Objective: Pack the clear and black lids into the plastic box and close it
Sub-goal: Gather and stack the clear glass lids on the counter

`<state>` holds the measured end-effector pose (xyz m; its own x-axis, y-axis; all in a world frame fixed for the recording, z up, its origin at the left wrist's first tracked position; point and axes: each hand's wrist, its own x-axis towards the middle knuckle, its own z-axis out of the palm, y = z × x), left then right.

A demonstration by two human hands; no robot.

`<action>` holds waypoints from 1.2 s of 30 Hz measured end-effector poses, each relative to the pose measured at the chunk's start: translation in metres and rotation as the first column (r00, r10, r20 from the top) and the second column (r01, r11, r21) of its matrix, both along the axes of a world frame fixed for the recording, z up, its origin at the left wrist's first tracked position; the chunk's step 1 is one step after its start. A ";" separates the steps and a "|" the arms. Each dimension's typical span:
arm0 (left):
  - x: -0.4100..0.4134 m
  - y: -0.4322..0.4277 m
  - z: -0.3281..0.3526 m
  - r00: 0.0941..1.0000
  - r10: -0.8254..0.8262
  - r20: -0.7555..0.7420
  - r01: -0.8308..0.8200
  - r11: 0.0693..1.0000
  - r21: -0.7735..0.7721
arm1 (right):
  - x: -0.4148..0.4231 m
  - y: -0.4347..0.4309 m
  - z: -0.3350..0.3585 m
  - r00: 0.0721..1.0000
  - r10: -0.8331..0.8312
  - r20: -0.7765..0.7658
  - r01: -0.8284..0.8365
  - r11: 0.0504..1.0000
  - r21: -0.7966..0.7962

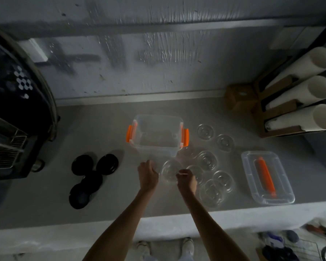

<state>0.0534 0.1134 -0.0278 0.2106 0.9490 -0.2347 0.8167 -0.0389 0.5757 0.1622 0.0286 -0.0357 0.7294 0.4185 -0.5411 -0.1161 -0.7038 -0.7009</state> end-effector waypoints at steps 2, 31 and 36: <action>0.000 0.014 -0.007 0.991 -0.079 -0.105 0.081 0.996 0.020 | 0.000 0.008 -0.003 0.999 -0.028 0.023 0.029 0.999 -0.043; -0.007 0.001 -0.016 0.908 -0.161 0.387 0.124 0.985 0.119 | 0.014 0.047 0.003 0.979 0.202 0.037 -0.177 0.922 -0.344; 0.012 -0.016 -0.031 0.898 -0.382 0.218 0.296 0.892 0.341 | 0.020 0.046 0.006 0.988 0.151 0.045 -0.129 0.940 -0.316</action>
<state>0.0655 0.0972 -0.0589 0.5467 0.8229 0.1548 0.5349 -0.4854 0.6915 0.1821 0.0749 -0.0301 0.7148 0.3375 -0.6125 0.0391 -0.8938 -0.4468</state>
